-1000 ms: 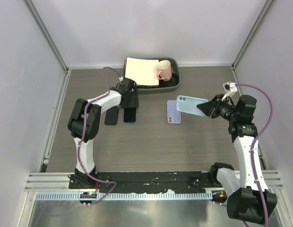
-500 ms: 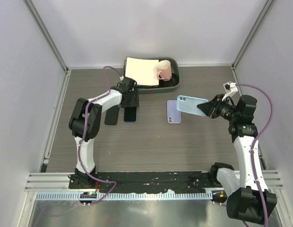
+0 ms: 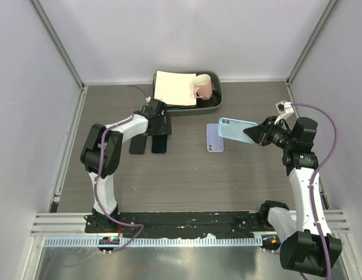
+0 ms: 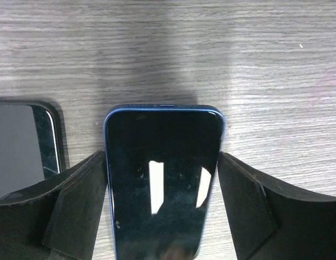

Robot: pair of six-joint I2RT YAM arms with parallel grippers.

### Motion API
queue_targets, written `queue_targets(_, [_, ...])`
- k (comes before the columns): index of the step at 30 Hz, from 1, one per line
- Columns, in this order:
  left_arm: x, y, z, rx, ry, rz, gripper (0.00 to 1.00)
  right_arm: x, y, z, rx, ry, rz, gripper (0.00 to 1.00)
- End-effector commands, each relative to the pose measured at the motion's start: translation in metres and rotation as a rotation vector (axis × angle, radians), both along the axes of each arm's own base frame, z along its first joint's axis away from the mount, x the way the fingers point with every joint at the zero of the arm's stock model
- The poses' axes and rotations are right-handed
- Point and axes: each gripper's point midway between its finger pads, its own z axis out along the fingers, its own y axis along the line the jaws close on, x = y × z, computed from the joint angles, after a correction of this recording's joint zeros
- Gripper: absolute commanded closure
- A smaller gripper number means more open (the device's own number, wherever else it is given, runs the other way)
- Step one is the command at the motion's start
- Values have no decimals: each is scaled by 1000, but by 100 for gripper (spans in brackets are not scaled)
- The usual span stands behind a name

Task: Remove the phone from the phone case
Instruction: Place the phone at the center of the board.

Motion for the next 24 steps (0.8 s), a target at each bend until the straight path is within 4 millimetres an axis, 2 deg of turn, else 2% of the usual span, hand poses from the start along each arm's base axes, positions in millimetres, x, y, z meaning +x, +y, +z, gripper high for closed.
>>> queue_targets(1, [0, 1, 19, -36, -51, 14, 12, 1, -1, 19, -13, -82, 3, 99])
queue_targets(2, [2, -1, 19, -36, -55, 12, 9, 1, 0, 19, -13, -84, 5, 99])
queue_targets(3, [3, 0, 19, -32, -53, 13, 1, 1, 0, 19, -12, -81, 5, 99])
queue_targets(7, [10, -4, 21, -37, -56, 12, 0, 1, -1, 18, -15, -83, 4, 99])
queue_targets(10, [11, -6, 33, -51, -77, -1, 0, 1, -1, 18, -24, -87, 4, 99])
queue_targets(16, [9, -16, 94, -132, -180, -58, 0, -2, 0, 24, -43, -94, 20, 99])
queue_targets(21, [-4, -22, 145, -192, -280, -146, 0, -13, 5, 28, -83, -101, 84, 99])
queue_targets(24, [-13, -24, 167, -205, -331, -219, 0, -24, 8, 35, -119, -121, 125, 99])
